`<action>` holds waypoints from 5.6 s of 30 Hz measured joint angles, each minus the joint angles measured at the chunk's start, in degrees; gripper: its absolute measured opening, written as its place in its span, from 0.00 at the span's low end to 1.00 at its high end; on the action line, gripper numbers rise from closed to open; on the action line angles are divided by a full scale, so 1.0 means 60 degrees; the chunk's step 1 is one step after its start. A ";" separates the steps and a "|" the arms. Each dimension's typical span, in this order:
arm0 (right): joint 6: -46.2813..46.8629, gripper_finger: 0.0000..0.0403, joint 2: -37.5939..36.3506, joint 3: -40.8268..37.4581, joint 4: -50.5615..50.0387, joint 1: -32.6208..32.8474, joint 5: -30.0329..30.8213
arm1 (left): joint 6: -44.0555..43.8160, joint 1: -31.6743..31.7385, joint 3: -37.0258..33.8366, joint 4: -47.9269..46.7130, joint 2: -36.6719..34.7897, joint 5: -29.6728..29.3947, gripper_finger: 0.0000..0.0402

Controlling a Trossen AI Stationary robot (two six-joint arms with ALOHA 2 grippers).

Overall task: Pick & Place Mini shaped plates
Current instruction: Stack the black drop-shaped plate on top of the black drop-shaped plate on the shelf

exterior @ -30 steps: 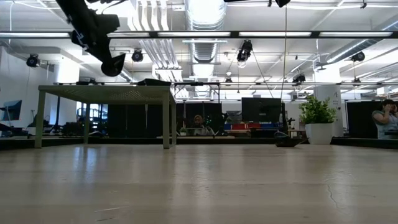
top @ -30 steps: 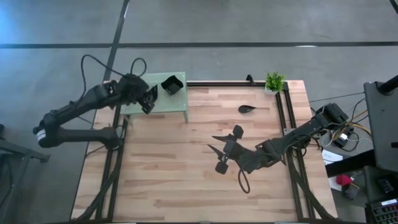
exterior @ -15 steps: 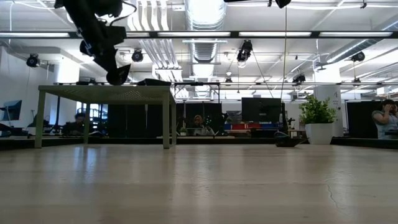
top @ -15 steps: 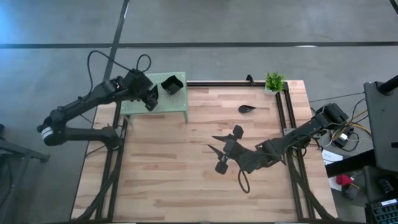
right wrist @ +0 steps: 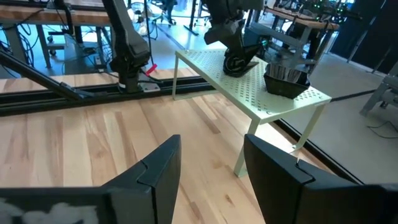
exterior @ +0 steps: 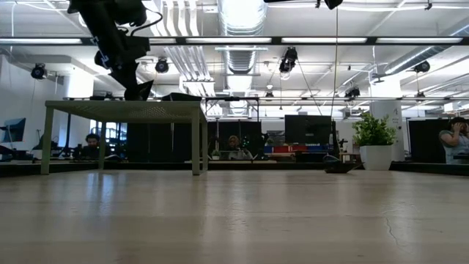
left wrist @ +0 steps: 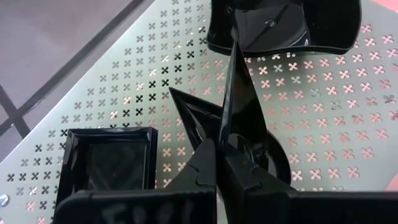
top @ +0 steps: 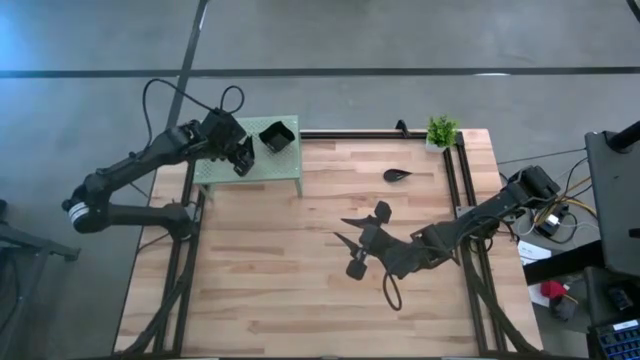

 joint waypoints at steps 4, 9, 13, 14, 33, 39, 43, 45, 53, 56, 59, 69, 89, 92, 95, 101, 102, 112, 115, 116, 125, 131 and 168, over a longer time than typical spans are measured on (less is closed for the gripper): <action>0.0000 0.42 -0.0001 0.0000 0.0000 0.0000 0.0000 | -0.0268 0.0003 0.0000 -0.0015 0.0000 0.0079 0.01; -0.0044 0.42 -0.0001 0.0000 0.0000 0.0000 0.0001 | -0.0437 0.0003 0.0000 0.0015 0.0000 0.0082 0.01; -0.0060 0.42 -0.0001 0.0000 0.0000 0.0000 0.0000 | -0.0439 0.0003 0.0000 0.0023 0.0000 0.0082 0.01; -0.0069 0.42 -0.0001 0.0000 0.0000 0.0000 0.0003 | -0.0441 0.0003 0.0000 0.0025 0.0000 0.0082 0.01; -0.0044 0.42 -0.0001 0.0000 -0.0005 0.0000 0.0004 | -0.0252 0.0003 0.0193 0.0104 0.0000 0.0086 0.17; 0.0351 0.42 -0.0001 0.0000 -0.0062 -0.0007 0.0033 | -0.0131 -0.0028 0.0619 0.0083 -0.0052 0.0341 0.17; 0.1071 0.42 -0.0005 0.0000 -0.0411 -0.0104 0.0095 | 0.0083 -0.0167 0.0822 0.0105 -0.0249 0.1352 0.16; 0.1176 0.42 -0.0005 0.0000 -0.0487 -0.0166 0.0098 | 0.0085 -0.0201 0.0831 0.0092 -0.0332 0.1380 0.15; 0.1468 0.42 -0.0009 0.0000 -0.0569 -0.0255 0.0098 | 0.0130 -0.0252 0.0426 -0.0618 -0.0304 0.1948 0.15; 0.1468 0.42 -0.0009 0.0000 -0.0608 -0.0255 0.0095 | 0.0209 -0.0256 0.0108 -0.0619 -0.0295 0.2573 0.15; 0.1468 0.42 -0.0009 0.0000 -0.0608 -0.0255 0.0095 | 0.0262 -0.0263 -0.0136 -0.0657 -0.0295 0.2898 0.14; 0.1428 0.42 -0.0009 0.0000 -0.0623 -0.0255 0.0091 | 0.0274 -0.0260 -0.0370 -0.0597 -0.0295 0.3037 0.15; 0.1455 0.42 -0.0009 0.0000 -0.0699 -0.0290 0.0078 | -0.0228 -0.0267 -0.0743 0.0095 -0.0371 0.1960 0.14; 0.1954 0.42 -0.0086 -0.0004 -0.1271 -0.0504 0.0053 | -0.0353 -0.0445 -0.0743 0.0101 -0.0541 0.2255 0.14; 0.3162 0.42 -0.0301 -0.0004 -0.2629 -0.0958 -0.0171 | -0.0365 -0.0812 -0.0743 0.0235 -0.0796 0.2329 0.13; 0.5589 0.42 -0.0468 -0.0004 -0.5901 -0.2431 -0.1460 | -0.0320 -0.1913 -0.0743 0.0777 -0.1351 0.2330 0.13; 0.5949 0.42 -0.0468 -0.0004 -0.6368 -0.2726 -0.1690 | -0.0272 -0.2106 -0.0743 0.0901 -0.1414 0.2330 0.13; 0.6023 0.42 -0.0457 -0.0268 -0.8329 -0.5950 -0.4189 | 0.0144 -0.3417 -0.0745 0.1708 -0.1467 0.2337 0.13; 0.5628 0.42 -0.0457 -0.0568 -0.8324 -0.6926 -0.4959 | 0.0149 -0.3540 -0.0755 0.1757 -0.1371 0.2334 0.12; 0.5483 0.41 -0.0456 -0.0683 -0.8336 -0.7234 -0.5094 | 0.0149 -0.3573 -0.0758 0.1773 -0.1344 0.2334 0.12; 0.2767 0.37 -0.0453 -0.1487 -0.8162 -0.8758 -0.5379 | 0.0160 -0.3633 -0.0761 0.1829 -0.1215 0.2334 0.12; 0.1585 0.34 -0.0453 -0.1958 -0.7625 -0.8940 -0.5460 | 0.0164 -0.3633 -0.0761 0.1822 -0.1213 0.2334 0.12; -0.1823 0.30 0.0676 -0.2794 -0.5752 -0.9231 -0.5455 | 0.0127 -0.3629 -0.0761 0.1854 -0.1213 0.2337 0.12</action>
